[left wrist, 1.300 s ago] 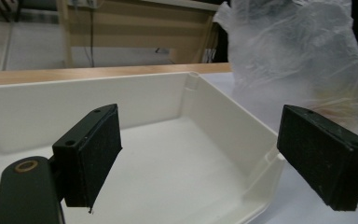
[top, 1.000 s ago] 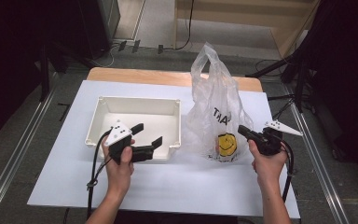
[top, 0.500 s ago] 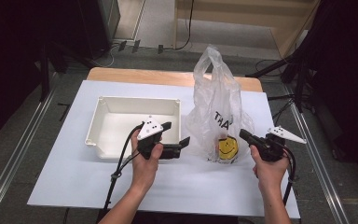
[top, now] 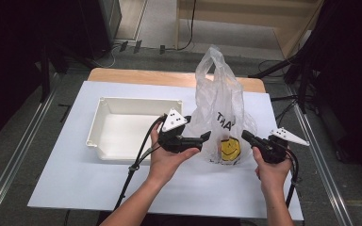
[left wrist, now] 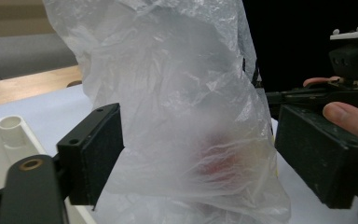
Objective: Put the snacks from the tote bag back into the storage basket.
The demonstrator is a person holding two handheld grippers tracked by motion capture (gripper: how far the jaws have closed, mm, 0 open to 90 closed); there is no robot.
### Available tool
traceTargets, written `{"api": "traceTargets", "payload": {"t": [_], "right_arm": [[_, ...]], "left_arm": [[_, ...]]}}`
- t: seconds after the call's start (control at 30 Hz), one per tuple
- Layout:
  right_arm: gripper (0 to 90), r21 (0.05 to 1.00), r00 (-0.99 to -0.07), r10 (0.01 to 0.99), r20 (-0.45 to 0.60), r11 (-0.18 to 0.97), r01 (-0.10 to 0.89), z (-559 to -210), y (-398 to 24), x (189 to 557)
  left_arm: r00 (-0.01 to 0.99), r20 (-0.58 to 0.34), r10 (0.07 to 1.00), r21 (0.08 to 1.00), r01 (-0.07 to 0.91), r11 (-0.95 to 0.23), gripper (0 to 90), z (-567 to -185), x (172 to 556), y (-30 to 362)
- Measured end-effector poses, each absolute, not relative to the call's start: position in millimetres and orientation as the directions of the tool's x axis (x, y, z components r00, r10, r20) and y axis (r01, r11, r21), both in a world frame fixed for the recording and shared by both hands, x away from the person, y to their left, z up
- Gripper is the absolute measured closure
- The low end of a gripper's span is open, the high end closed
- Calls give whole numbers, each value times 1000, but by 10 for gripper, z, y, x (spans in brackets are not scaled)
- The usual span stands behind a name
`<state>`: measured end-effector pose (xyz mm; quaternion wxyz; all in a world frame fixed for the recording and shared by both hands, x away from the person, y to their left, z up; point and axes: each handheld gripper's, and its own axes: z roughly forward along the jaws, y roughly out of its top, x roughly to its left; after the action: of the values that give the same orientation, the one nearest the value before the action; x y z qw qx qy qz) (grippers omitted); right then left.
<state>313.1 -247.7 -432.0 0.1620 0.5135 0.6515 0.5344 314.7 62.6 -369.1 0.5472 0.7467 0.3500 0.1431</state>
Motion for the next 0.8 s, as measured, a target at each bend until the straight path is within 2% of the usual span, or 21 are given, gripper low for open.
{"api": "traceTargets", "payload": {"t": [0.03, 0.1, 0.17, 0.27, 0.3, 0.67, 0.7, 0.73, 0.77, 0.8], "right_arm": [[900, 863, -422, 841, 338, -98, 496, -4319, -2473, 3129], [900, 866, -429, 840, 332, -92, 491, -4318, -2465, 3126], [900, 870, -435, 839, 328, -88, 486, -4315, -2461, 3121], [900, 871, -435, 837, 331, -94, 481, -4304, -2475, 3110], [900, 873, -435, 837, 332, -99, 477, -4302, -2483, 3107], [900, 858, -343, 869, 357, -161, 487, -4370, -2684, 3106], [851, 861, -342, 865, 367, -177, 477, -4361, -2683, 3095], [851, 861, -342, 865, 367, -177, 477, -4361, -2683, 3095], [708, 872, -358, 856, 373, -192, 450, -4333, -2660, 3087], [708, 872, -358, 856, 373, -192, 450, -4333, -2660, 3087]], "left_arm": [[716, -170, 677, 917, 367, -158, 251, -3692, 3154, 616], [723, -174, 669, 914, 371, -163, 397, -3694, 3161, 607], [736, -171, 655, 910, 373, -182, 645, -3709, 3162, 600], [739, -152, 656, 905, 372, -209, 880, -3751, 3151, 600], [741, -150, 655, 903, 373, -215, 900, -3773, 3142, 609], [758, -185, 625, 867, 426, -260, 900, -4171, 2892, 633], [764, -179, 620, 862, 425, -275, 900, -4218, 2858, 617], [768, -177, 616, 859, 426, -284, 900, -4244, 2841, 608], [769, -177, 614, 856, 428, -290, 900, -4276, 2816, 592], [773, -172, 610, 854, 425, -299, 900, -4305, 2797, 581]]}}
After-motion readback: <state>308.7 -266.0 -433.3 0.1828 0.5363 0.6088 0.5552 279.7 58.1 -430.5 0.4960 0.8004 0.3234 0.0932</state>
